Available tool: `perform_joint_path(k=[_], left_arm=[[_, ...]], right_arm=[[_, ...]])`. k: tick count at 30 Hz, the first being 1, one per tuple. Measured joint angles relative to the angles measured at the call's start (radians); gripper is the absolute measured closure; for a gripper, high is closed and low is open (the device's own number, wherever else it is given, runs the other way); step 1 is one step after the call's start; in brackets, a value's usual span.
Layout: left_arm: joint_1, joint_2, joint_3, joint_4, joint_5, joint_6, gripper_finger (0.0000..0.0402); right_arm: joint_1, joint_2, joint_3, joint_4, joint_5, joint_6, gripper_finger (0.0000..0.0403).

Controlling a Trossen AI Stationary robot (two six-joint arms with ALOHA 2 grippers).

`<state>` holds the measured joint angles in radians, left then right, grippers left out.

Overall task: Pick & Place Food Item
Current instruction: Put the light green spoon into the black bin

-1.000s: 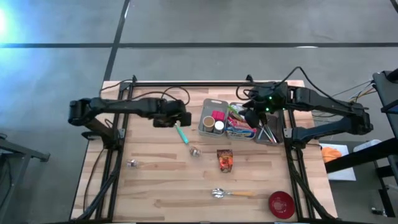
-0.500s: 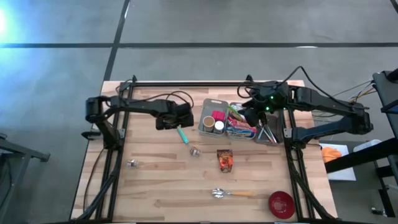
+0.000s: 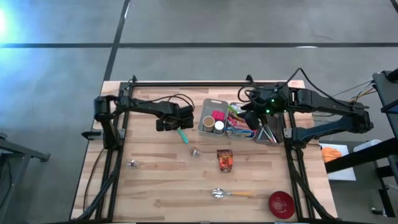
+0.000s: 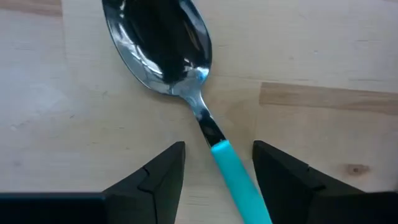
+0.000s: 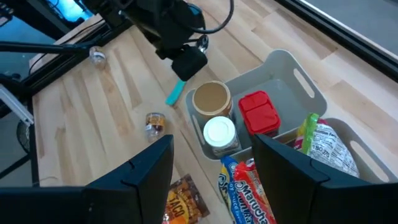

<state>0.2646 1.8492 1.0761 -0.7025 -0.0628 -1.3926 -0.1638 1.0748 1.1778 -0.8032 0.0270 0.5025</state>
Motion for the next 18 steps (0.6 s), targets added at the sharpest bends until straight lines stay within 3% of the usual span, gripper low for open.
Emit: perform_joint_path(k=[5,8,14,18], left_arm=[[0.002,-0.003,-0.024,0.018,0.004,0.034,0.022],[0.003,-0.004,-0.037,0.017,0.005,0.08,0.0258],[0.003,-0.005,-0.048,0.004,0.003,0.13,0.0373],[0.003,-0.005,-0.049,0.005,-0.005,0.153,0.0379]], right_arm=[[0.014,0.0,0.0,0.0,0.001,-0.001,0.0188],[0.016,0.0,0.0,0.0,0.001,-0.002,0.0188],[0.016,0.0,-0.001,0.0,0.001,-0.004,0.0188],[0.016,0.0,-0.001,0.0,0.001,-0.004,0.0188]])
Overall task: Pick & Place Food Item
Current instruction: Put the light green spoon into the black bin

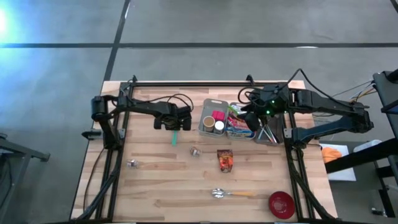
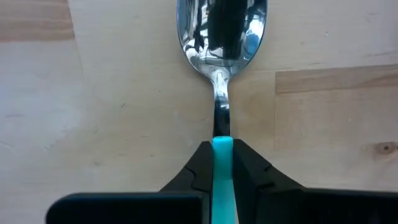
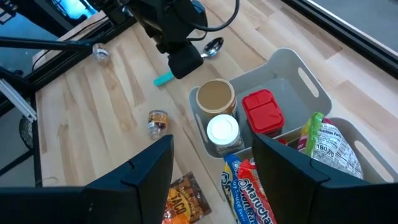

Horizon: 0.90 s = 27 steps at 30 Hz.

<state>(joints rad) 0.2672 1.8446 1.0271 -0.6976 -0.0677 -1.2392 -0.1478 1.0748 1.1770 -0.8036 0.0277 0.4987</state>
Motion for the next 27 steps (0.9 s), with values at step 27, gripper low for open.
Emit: perform_joint_path(k=[27], left_arm=[[0.003,-0.081,-0.01,0.03,0.01,0.218,0.0379]], right_arm=[[-0.001,0.001,-0.098,-0.604,-0.015,0.459,0.0188]])
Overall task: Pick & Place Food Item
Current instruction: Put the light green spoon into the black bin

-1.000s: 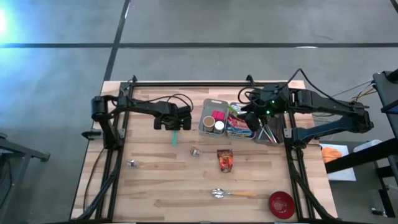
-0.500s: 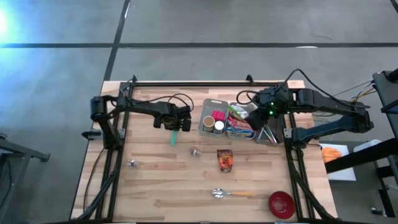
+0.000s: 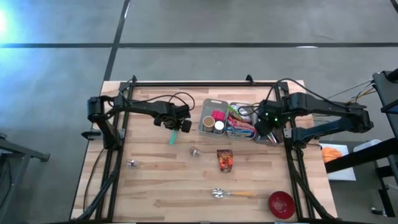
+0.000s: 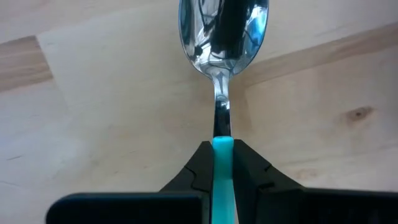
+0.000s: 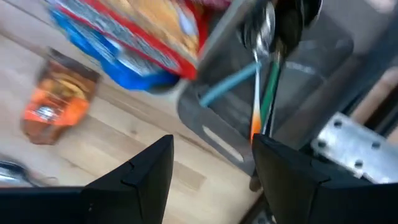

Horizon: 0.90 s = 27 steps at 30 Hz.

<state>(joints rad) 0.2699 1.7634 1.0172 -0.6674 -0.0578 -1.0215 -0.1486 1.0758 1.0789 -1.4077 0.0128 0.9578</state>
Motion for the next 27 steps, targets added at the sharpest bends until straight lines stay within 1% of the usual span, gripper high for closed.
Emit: perform_joint_path(k=[3,7,17,21,23,25,27], left_arm=[[0.0,-0.018,0.001,0.004,0.008,0.022,0.0379],[0.0,-0.057,0.002,0.007,0.015,0.056,0.0379],[0.0,-0.157,0.003,0.007,0.025,0.095,0.0379],[0.0,-0.192,0.004,0.006,0.029,0.106,0.0379],[0.0,-0.207,0.004,0.006,0.029,0.109,0.0379],[0.0,-0.219,0.004,0.007,0.03,0.11,0.0379],[0.0,-0.231,0.004,0.008,0.048,0.112,0.0379]], right_arm=[[0.0,0.001,-0.069,0.0,-0.034,0.029,0.0188],[0.0,0.001,-0.138,0.001,-0.045,0.055,0.0188],[0.0,0.001,-0.238,0.014,-0.048,0.071,0.0188],[0.0,0.001,-0.271,0.036,-0.066,0.073,0.0188],[0.0,0.001,-0.277,0.038,-0.058,0.078,0.0188],[0.0,-0.002,-0.273,0.036,-0.027,0.093,0.0188],[0.0,-0.013,-0.241,0.035,0.002,0.093,0.0188]])
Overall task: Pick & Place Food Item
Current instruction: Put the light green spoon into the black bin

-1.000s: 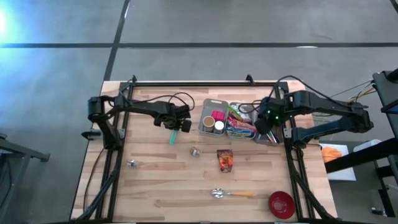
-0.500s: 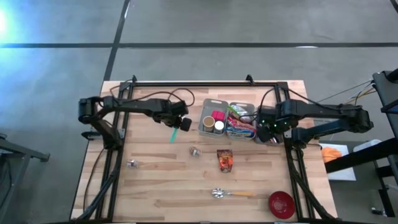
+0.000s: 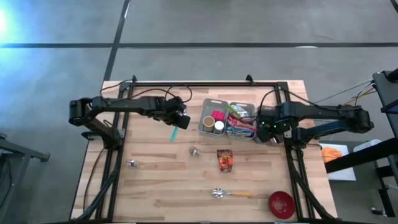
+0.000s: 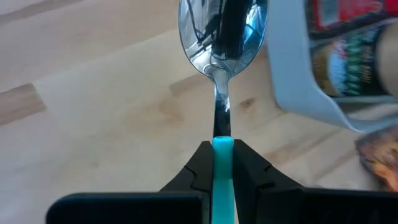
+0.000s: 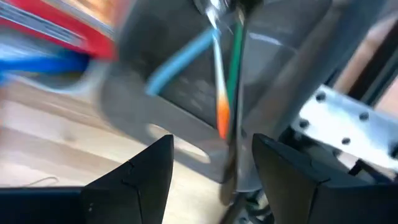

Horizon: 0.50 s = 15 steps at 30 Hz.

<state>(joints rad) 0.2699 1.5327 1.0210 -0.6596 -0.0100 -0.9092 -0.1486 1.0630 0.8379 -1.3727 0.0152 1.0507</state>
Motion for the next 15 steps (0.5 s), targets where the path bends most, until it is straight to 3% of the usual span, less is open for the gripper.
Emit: perform_joint_path(k=[7,15], left_arm=[[-0.018,-0.081,0.0,0.128,0.09,0.026,0.0379],[-0.047,-0.204,0.0,0.382,0.118,0.02,0.0379]], right_arm=[[0.008,-0.052,0.217,0.073,0.046,-0.02,0.0188],[0.073,-0.007,0.322,0.533,0.071,-0.125,0.0188]])
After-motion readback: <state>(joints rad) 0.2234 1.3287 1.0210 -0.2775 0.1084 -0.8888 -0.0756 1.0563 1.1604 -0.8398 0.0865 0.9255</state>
